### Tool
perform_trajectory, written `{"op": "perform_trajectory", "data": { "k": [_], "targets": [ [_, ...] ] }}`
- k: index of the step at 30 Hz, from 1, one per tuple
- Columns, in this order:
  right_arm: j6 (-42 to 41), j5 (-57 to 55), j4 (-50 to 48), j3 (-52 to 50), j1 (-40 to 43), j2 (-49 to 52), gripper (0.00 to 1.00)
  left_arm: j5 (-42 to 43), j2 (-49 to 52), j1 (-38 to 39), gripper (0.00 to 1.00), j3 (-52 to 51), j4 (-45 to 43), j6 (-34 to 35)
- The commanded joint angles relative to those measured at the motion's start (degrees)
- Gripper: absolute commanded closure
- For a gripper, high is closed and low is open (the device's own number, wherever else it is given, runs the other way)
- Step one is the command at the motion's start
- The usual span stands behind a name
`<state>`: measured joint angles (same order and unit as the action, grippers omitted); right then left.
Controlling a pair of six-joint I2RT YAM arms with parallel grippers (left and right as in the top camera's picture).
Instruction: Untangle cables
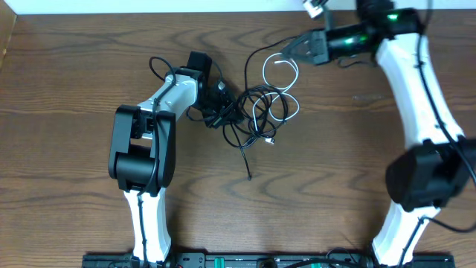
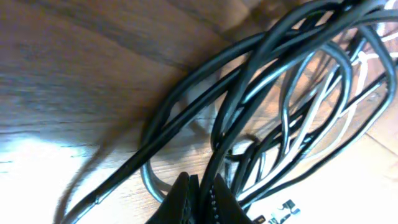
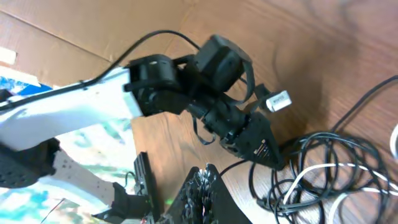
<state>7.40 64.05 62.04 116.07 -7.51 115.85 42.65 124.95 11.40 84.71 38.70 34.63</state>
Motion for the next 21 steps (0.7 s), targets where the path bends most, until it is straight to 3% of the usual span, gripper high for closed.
{"op": "perform_trajectory", "data": {
  "k": [1,3,6,8,12,17,21],
  "targets": [
    [-0.57,-9.09,1.77,-0.04,-0.55,0.04,0.99,-4.59,0.48,-0.07,0.93,-0.17,1.2,-1.9],
    [-1.88,-14.25,2.95,-0.24,-1.44,0.48,0.94,-4.59,0.48,-0.07,0.92,-0.17,1.14,-2.75],
    [-3.32,-19.78,3.41,-1.22,-3.34,1.66,0.74,-4.55,0.48,-0.07,0.93,-0.17,1.27,-5.77],
    [-4.68,-23.06,3.41,-1.68,-4.87,3.04,0.67,-4.55,0.48,-0.07,0.92,-0.17,1.46,-8.13],
    [-4.74,-24.06,3.08,-1.77,-8.0,7.74,0.65,-2.78,0.48,-0.07,0.93,-0.17,1.33,-9.68],
    [-4.09,-24.02,2.71,-1.77,-9.42,13.64,0.64,7.39,0.48,-0.07,0.93,-0.17,-0.24,-14.08],
    [-3.06,-22.03,2.51,-1.77,-9.44,17.88,0.64,10.54,0.48,-0.07,0.92,-0.17,-0.44,-14.27]
  ]
}}
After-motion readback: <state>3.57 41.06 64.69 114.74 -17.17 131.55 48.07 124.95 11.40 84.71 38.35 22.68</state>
